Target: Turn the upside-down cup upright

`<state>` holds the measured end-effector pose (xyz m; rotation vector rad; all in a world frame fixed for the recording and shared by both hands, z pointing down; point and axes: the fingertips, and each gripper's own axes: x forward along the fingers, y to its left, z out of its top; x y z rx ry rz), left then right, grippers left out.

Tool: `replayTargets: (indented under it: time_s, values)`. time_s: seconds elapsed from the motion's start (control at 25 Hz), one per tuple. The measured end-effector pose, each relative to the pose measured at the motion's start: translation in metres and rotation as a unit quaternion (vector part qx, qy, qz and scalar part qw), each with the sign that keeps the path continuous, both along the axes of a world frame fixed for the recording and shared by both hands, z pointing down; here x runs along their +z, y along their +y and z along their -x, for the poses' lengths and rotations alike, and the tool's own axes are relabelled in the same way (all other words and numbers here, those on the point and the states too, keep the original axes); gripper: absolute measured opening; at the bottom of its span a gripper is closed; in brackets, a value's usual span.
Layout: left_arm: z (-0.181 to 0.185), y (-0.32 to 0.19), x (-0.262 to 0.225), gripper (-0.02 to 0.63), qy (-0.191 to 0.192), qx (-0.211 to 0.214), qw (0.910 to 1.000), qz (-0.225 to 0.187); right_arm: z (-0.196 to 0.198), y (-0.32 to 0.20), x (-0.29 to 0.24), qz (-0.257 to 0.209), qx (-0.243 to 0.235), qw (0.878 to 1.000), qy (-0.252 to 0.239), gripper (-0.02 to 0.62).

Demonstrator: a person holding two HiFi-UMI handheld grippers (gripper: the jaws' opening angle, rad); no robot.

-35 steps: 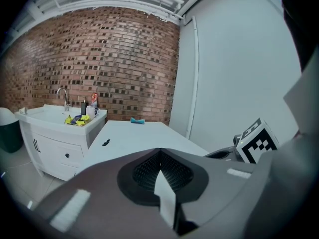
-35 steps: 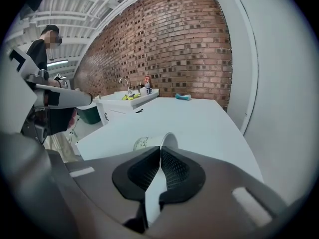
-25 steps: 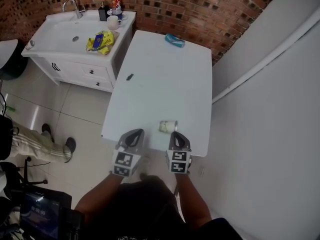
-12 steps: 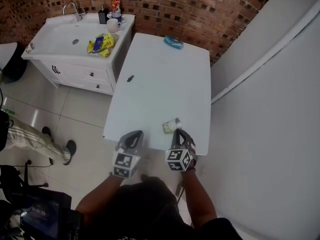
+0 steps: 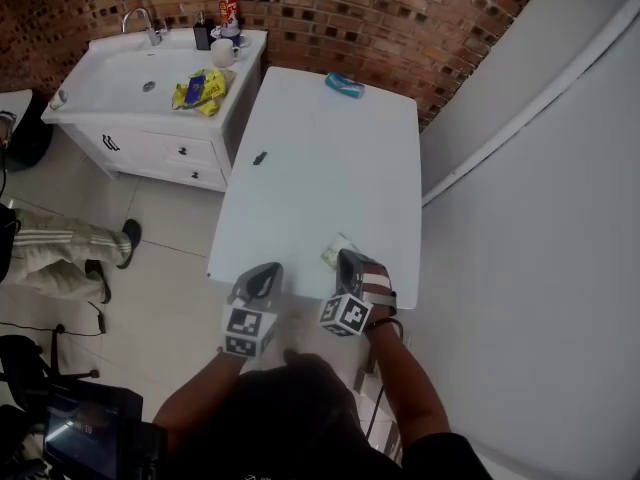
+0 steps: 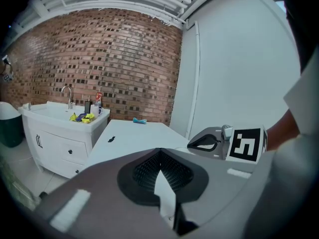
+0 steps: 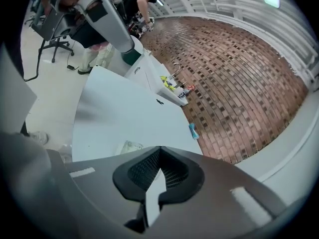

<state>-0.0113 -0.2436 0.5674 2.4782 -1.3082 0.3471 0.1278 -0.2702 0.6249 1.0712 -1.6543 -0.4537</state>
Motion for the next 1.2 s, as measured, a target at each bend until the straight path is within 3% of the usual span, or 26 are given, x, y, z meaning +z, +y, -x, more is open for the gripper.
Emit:
replayTargets:
  time_s: [0.08,0.16,0.28,0.4,0.56,0.76,1.0,1.2]
  values:
    - [-0.001,0.000,-0.001,0.000,0.002,-0.001,1.0000,-0.002,0.003,0.002,0.003,0.006,-0.003,1.000,-0.006,0.012]
    - [-0.001,0.001,-0.001,0.002,0.004,-0.002,1.0000,-0.003,0.001,0.004,0.007,0.016,0.019,0.999,-0.045,0.012]
    - [0.004,0.002,0.001,0.001,0.002,-0.005,1.0000,-0.003,-0.014,0.001,0.008,0.039,0.085,0.986,-0.142,0.014]
    - [0.005,0.003,0.003,0.001,0.001,-0.007,1.0000,0.002,-0.029,-0.011,0.001,0.047,0.112,0.973,-0.195,0.014]
    - [0.006,0.002,0.007,0.001,-0.001,-0.010,0.9999,0.006,-0.039,-0.030,0.001,0.069,0.110,0.970,-0.205,0.014]
    - [0.004,0.000,0.006,0.001,-0.001,-0.009,0.9999,0.005,-0.031,-0.034,0.017,0.160,0.070,0.959,-0.221,0.075]
    - [0.002,0.000,0.007,0.002,-0.002,-0.007,0.9999,0.008,-0.043,-0.045,0.033,0.262,0.065,0.923,-0.276,0.083]
    - [0.002,-0.002,0.012,0.002,-0.002,-0.008,0.9999,0.009,-0.047,-0.043,0.047,0.366,0.061,0.869,-0.327,0.077]
